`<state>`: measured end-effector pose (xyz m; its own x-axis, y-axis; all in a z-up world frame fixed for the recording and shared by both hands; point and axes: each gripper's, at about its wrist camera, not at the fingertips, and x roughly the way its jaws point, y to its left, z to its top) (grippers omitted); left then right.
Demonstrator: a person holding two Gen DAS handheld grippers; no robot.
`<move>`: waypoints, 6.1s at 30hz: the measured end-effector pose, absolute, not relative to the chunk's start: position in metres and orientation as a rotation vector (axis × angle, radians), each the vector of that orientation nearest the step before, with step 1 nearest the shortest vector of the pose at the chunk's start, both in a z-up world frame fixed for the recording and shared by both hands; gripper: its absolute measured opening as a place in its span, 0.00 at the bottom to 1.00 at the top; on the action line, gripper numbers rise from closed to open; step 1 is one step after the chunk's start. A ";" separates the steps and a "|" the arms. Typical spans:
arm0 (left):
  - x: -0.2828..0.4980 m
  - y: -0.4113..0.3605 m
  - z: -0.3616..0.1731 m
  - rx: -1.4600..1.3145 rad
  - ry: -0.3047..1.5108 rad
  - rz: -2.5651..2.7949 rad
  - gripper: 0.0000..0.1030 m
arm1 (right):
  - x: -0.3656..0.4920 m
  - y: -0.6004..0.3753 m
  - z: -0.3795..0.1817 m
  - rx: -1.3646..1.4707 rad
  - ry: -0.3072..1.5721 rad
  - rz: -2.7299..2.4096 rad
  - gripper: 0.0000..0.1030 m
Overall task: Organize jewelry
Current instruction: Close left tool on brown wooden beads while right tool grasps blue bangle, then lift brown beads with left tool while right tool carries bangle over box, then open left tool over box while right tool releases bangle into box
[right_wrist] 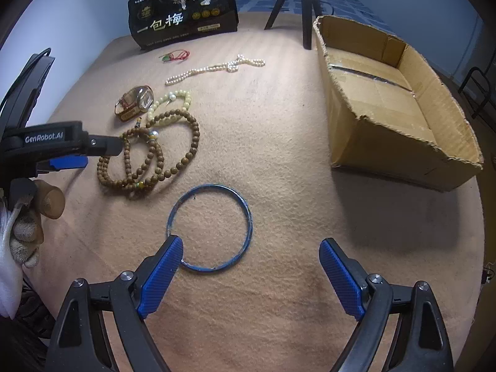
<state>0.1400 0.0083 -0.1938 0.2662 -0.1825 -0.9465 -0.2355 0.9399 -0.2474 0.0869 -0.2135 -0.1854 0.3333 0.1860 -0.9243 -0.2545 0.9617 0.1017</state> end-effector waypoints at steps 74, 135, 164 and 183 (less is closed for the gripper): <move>0.132 0.002 -0.195 -0.268 1.167 -0.005 0.10 | 0.100 -0.185 -0.196 -0.230 1.182 0.325 0.71; 0.244 -0.164 0.055 -0.320 0.709 -0.529 0.10 | 0.161 -0.347 -0.075 0.030 0.875 0.063 0.71; 0.302 -0.242 -0.100 -0.111 0.961 -0.466 0.10 | 0.193 -0.369 -0.139 0.073 0.988 0.039 0.71; 0.275 -0.201 -0.067 -0.102 0.918 -0.424 0.47 | 0.170 -0.365 -0.107 0.078 0.923 0.005 0.82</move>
